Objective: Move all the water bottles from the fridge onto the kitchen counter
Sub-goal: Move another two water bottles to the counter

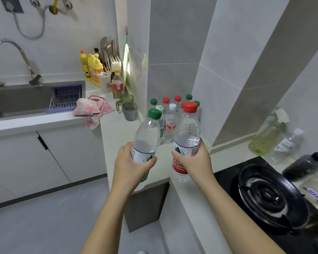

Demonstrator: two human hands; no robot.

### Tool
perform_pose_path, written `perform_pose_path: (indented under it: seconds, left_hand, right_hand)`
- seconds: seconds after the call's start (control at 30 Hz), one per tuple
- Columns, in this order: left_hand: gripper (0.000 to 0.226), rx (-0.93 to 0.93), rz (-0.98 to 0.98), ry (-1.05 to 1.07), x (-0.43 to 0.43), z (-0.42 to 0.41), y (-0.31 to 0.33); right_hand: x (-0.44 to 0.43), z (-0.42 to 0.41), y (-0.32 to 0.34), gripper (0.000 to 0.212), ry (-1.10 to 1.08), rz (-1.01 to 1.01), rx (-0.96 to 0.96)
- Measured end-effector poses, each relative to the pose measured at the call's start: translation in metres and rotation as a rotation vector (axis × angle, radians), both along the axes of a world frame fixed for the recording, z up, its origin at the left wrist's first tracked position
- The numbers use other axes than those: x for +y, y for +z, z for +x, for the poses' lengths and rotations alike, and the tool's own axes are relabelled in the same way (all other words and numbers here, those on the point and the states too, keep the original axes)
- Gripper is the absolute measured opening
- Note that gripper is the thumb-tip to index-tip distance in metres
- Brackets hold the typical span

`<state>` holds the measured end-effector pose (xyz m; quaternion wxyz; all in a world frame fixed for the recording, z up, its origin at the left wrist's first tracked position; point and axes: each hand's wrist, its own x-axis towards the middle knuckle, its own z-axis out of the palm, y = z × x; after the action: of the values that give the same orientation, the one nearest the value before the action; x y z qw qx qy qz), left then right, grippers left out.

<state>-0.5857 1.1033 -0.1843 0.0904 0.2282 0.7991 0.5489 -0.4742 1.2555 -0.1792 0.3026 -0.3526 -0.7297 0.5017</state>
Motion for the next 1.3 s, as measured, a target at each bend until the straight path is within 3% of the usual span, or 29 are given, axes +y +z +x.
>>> perform_pose_path:
  seconds: [0.33, 0.8, 1.0, 1.3]
  left_hand:
    - [0.051, -0.181, -0.159, -0.197, 0.089, -0.081, -0.058]
    - [0.056, -0.265, -0.113, -0.219, 0.153, -0.097, -0.114]
    - [0.062, -0.222, -0.077, -0.258, 0.162, -0.098, -0.123]
    - [0.049, -0.096, -0.246, -0.267, 0.158, -0.106, -0.159]
  right_hand:
    - [0.079, -0.063, -0.064, 0.043, -0.107, -0.03, -0.309]
    - [0.135, -0.089, -0.131, 0.05, -0.16, -0.13, -0.297]
    - [0.147, -0.094, -0.143, 0.068, -0.115, -0.176, -0.236]
    - [0.157, -0.089, -0.18, 0.066, -0.116, -0.158, -0.288]
